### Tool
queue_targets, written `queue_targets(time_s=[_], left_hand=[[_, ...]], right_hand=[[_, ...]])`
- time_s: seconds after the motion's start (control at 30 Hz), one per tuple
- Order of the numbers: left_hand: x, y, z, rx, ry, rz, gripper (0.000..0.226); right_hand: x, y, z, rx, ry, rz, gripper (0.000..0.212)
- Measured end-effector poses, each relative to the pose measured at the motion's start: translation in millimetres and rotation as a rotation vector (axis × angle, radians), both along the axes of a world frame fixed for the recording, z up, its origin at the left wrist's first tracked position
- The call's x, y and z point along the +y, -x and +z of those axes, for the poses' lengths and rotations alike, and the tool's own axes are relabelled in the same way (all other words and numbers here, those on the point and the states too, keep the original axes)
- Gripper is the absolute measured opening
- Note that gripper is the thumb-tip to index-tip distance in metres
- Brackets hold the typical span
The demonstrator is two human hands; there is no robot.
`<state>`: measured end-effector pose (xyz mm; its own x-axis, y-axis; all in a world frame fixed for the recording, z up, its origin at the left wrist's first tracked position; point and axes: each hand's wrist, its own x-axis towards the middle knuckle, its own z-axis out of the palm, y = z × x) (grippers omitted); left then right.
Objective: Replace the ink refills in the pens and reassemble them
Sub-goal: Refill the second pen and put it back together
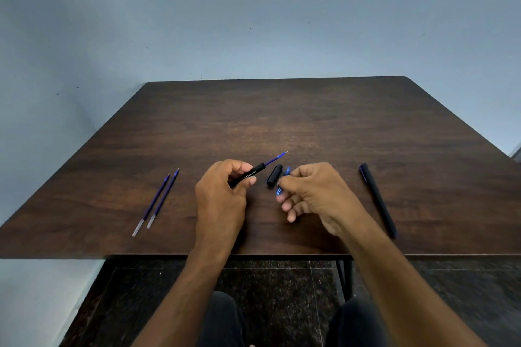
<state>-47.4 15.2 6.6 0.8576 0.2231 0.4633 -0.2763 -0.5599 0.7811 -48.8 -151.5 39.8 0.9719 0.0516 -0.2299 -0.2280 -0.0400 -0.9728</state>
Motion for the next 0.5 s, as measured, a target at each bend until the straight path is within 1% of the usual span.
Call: queue_targets(time_s=[0.1,0.2,0.3,0.37,0.5], left_hand=[[0.1,-0.5,-0.3,0.023,-0.007,-0.005,0.026],[-0.2,-1.0,0.0,0.027,-0.017,-0.008,0.025],[-1.3,-1.1,0.9,0.028,-0.023,-0.010,0.025],[-1.3,-0.5,1.3,0.031,-0.031,-0.008,0.025],[-0.5,-0.2,0.8,0.032,-0.035,-0.008,0.025]], right_hand=[[-10.3,-1.6,-3.3,-0.057,-0.174,-0.132,0.012],[-15.6,-5.1,-4.9,-0.131,-0.353,-0.282,0.014],[-17.5,-8.4,-2.5,-0.176,-0.489,-0.337,0.011],[-16.6,-9.1,-0.7,-0.174,-0.521,-0.323,0.011],[-15.4,-10.2,-0.4,-0.171,-0.518,-0.289,0.009]])
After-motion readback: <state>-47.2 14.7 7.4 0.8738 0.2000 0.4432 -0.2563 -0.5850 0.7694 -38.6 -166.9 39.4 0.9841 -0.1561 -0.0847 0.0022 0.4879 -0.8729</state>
